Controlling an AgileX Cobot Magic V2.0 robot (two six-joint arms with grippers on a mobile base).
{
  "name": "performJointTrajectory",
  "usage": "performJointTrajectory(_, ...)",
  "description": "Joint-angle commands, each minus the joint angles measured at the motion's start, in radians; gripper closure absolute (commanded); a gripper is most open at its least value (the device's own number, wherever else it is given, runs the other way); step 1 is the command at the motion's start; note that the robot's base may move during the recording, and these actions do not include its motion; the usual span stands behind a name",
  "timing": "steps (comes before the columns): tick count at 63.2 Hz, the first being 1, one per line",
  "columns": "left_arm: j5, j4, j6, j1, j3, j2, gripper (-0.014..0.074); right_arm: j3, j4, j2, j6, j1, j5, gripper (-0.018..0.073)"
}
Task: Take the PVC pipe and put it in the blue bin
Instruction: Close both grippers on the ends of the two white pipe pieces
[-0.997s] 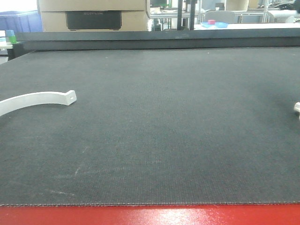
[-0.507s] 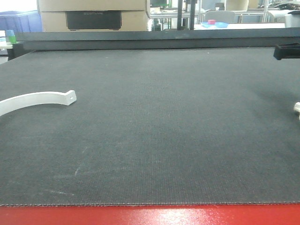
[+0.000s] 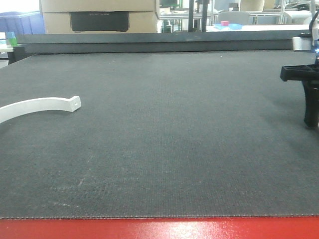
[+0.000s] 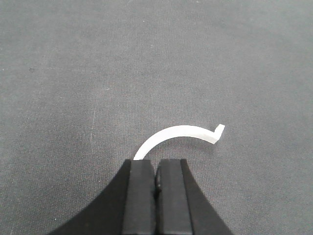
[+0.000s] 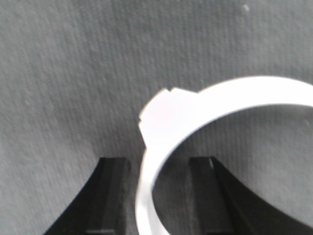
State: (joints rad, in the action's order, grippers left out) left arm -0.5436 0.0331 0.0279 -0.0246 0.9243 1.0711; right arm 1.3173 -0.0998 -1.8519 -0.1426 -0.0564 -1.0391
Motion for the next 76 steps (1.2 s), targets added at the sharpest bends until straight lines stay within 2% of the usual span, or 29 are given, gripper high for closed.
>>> performJointTrajectory(1,0.004,0.009,-0.002,0.001,0.004,-0.002,0.0707,0.007,-0.003,-0.006,0.002,0.011,0.024,0.0366)
performJointTrajectory(8,0.002,0.009,-0.002,0.001,0.004,-0.002,0.0707,0.007,-0.003,-0.022,0.002,0.022,0.026,0.0379)
performJointTrajectory(13,0.0,0.009,-0.002,0.001,0.004,-0.002,0.0707,0.007,-0.003,-0.03,0.002,0.022,0.019,0.0427)
performJointTrajectory(20,0.0,0.009,-0.002,0.001,0.004,-0.002,0.0707,0.007,0.004,-0.03,0.002,0.022,0.007,0.0581)
performJointTrajectory(25,0.0,0.009,0.015,0.001,0.004,-0.002,0.0707,0.007,0.011,-0.016,0.002,0.022,-0.005,0.0723)
performJointTrajectory(33,-0.055,0.009,0.082,0.001,0.028,0.005,0.0707,0.009,0.013,0.043,0.004,0.022,-0.016,0.0727)
performJointTrajectory(49,-0.373,0.009,0.08,0.001,0.245,0.171,0.0707,0.009,0.013,0.219,0.031,0.022,-0.016,0.0727)
performJointTrajectory(58,-0.481,0.005,0.046,0.001,0.367,0.319,0.0707,0.009,0.006,0.304,0.031,0.022,-0.014,0.0727)
performJointTrajectory(63,-0.485,-0.009,0.008,0.001,0.4,0.411,0.0707,0.007,0.006,0.33,0.031,0.022,0.003,0.0727)
performJointTrajectory(71,-0.425,-0.099,0.005,0.001,0.404,0.534,0.0707,0.006,0.006,0.333,0.036,0.022,0.0,0.0727)
performJointTrajectory(76,-0.423,-0.1,0.005,0.001,0.408,0.595,0.0707,0.006,0.006,0.331,0.068,0.022,0.008,0.0727)
